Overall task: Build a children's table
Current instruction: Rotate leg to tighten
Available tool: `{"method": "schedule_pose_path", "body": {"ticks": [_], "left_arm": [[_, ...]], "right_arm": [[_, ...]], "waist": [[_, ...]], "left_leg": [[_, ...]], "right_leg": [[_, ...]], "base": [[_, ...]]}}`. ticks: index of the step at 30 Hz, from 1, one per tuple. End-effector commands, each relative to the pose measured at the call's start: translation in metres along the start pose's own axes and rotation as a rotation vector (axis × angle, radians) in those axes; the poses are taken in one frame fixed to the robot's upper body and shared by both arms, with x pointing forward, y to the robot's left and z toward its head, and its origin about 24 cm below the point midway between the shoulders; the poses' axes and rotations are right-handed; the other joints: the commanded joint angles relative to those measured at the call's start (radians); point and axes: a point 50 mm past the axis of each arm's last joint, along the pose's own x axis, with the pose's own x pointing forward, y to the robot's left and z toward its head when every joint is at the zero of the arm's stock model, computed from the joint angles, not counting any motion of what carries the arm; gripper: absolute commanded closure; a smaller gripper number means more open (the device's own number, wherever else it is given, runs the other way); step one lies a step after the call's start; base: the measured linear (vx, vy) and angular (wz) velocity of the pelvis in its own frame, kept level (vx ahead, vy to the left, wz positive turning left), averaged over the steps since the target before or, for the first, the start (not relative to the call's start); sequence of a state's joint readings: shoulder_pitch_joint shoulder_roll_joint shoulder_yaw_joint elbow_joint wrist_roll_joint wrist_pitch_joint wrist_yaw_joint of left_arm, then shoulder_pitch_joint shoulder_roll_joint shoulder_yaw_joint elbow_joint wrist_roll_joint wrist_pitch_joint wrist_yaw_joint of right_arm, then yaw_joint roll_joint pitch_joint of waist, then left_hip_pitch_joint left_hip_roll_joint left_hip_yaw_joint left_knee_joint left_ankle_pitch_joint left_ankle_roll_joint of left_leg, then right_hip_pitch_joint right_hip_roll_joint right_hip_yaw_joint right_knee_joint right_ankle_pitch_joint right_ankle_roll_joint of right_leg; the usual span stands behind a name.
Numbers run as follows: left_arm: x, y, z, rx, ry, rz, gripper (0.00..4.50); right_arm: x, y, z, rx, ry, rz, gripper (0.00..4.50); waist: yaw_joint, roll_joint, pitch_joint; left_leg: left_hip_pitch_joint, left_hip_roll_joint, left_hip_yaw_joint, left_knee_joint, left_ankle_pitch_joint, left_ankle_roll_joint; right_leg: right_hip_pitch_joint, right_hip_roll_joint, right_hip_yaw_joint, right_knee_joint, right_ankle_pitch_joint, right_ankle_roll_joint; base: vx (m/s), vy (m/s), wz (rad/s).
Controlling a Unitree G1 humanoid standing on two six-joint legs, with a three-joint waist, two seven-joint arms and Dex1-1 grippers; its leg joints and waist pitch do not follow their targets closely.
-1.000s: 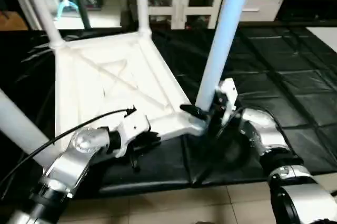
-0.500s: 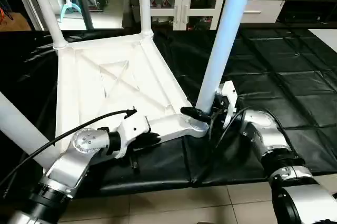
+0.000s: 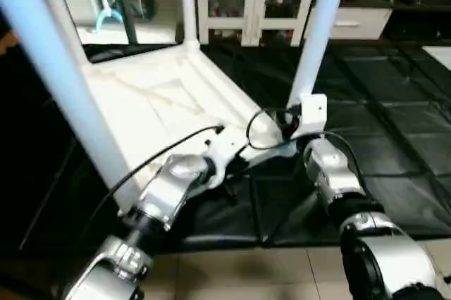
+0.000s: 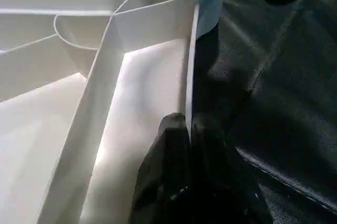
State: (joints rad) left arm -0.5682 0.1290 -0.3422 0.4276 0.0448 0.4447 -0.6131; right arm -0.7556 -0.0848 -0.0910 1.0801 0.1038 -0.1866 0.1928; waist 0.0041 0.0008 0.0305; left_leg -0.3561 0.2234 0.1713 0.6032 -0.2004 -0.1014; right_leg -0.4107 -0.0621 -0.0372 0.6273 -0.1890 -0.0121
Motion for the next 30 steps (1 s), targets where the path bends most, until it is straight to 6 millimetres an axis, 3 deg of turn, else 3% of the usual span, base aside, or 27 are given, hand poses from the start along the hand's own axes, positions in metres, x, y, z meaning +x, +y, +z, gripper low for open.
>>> {"method": "schedule_pose_path", "body": {"ticks": [1, 3, 4, 7, 8, 10, 12, 15, 17, 19, 23, 30], "left_arm": [[0.0, 0.01, 0.001, 0.056, 0.013, 0.123, 4.5], [-0.012, 0.013, -0.01, 0.063, -0.002, 0.082, 4.5], [-0.018, 0.014, -0.014, 0.075, -0.014, 0.06, 4.5], [-0.038, 0.011, -0.024, 0.109, -0.051, -0.045, 4.5], [-0.042, 0.01, -0.025, 0.122, -0.062, -0.069, 4.5], [-0.054, 0.008, -0.03, 0.122, -0.066, -0.119, 4.5], [-0.069, 0.006, -0.036, 0.132, -0.063, -0.17, 4.5], [-0.079, 0.004, -0.041, 0.152, -0.053, -0.201, 4.5], [-0.082, 0.004, -0.043, 0.154, -0.049, -0.208, 4.5], [-0.083, 0.004, -0.043, 0.154, -0.05, -0.209, 4.5], [-0.083, 0.004, -0.042, 0.15, -0.056, -0.201, 4.5], [-0.082, 0.003, -0.042, 0.144, -0.049, -0.19, 4.5]], "right_arm": [[-0.004, 0.052, -0.035, 0.056, 0.155, 0.253, 2.64], [-0.005, 0.043, -0.019, 0.062, 0.042, 0.359, 2.64], [-0.007, 0.037, -0.013, 0.014, 0.007, 0.395, 2.08], [-0.01, 0.014, 0.0, -0.032, -0.039, 0.435, 1.87], [-0.01, 0.009, 0.003, -0.04, -0.05, 0.445, 1.72], [-0.014, 0.0, 0.01, -0.065, -0.066, 0.508, 1.49], [-0.022, -0.012, 0.018, -0.106, -0.076, 0.627, 1.4], [-0.029, -0.024, 0.022, -0.114, -0.058, 0.726, 1.4], [-0.032, -0.028, 0.023, -0.103, -0.052, 0.764, 1.4], [-0.034, -0.03, 0.023, -0.1, -0.045, 0.79, 1.4], [-0.04, -0.032, 0.015, -0.085, 0.006, 0.866, 1.76], [-0.039, -0.026, 0.012, -0.073, 0.01, 0.867, 2.34]], "waist": [[-0.008, -0.006, -0.048], [-0.009, -0.007, -0.049], [-0.011, -0.006, -0.05], [-0.024, -0.006, -0.052], [-0.031, -0.004, -0.053], [-0.033, 0.0, -0.055], [-0.035, 0.0, -0.053], [-0.039, 0.0, -0.056], [-0.036, 0.0, -0.059], [-0.033, -0.002, -0.057], [-0.025, -0.007, -0.054], [-0.023, -0.005, -0.055]], "left_leg": [[-0.004, -0.009, 0.01, -0.07, -0.275, 0.028], [-0.004, -0.007, 0.009, -0.069, -0.28, 0.034], [-0.01, -0.004, 0.009, -0.07, -0.264, 0.042], [-0.016, -0.002, 0.006, -0.07, -0.241, 0.053], [-0.025, -0.001, 0.003, -0.07, -0.224, 0.062], [-0.015, 0.001, 0.006, -0.066, -0.218, 0.067], [-0.018, 0.002, 0.007, -0.067, -0.197, 0.078], [-0.015, 0.005, 0.008, -0.064, -0.184, 0.101], [-0.012, 0.005, 0.011, -0.061, -0.132, 0.125], [-0.011, 0.005, 0.014, -0.06, -0.125, 0.133], [-0.009, 0.005, 0.015, -0.061, -0.145, 0.121], [-0.008, 0.005, 0.014, -0.061, -0.149, 0.104]], "right_leg": [[0.041, -0.044, 0.026, -0.097, -0.287, -0.164], [0.041, -0.045, 0.026, -0.097, -0.294, -0.167], [0.044, -0.047, 0.027, -0.096, -0.273, -0.176], [0.049, -0.048, 0.025, -0.088, -0.231, -0.203], [0.055, -0.05, 0.024, -0.084, -0.209, -0.213], [0.048, -0.048, 0.025, -0.083, -0.183, -0.232], [0.049, -0.045, 0.025, -0.08, -0.145, -0.25], [0.052, -0.043, 0.025, -0.071, -0.081, -0.28], [0.051, -0.042, 0.026, -0.065, -0.006, -0.301], [0.05, -0.043, 0.026, -0.065, 0.002, -0.308], [0.049, -0.044, 0.027, -0.067, -0.046, -0.3], [0.049, -0.045, 0.027, -0.068, -0.064, -0.29]], "base": [[0.0, 0.0, 0.0], [0.0, 0.0, 0.0], [0.0, 0.0, 0.0], [0.0, 0.0, 0.0], [0.0, 0.0, 0.0], [0.0, 0.0, 0.0], [0.0, 0.0, 0.0], [0.0, 0.0, 0.0], [0.0, 0.0, 0.0], [0.0, 0.0, 0.0], [0.0, 0.0, 0.0], [0.0, 0.0, 0.0]]}}
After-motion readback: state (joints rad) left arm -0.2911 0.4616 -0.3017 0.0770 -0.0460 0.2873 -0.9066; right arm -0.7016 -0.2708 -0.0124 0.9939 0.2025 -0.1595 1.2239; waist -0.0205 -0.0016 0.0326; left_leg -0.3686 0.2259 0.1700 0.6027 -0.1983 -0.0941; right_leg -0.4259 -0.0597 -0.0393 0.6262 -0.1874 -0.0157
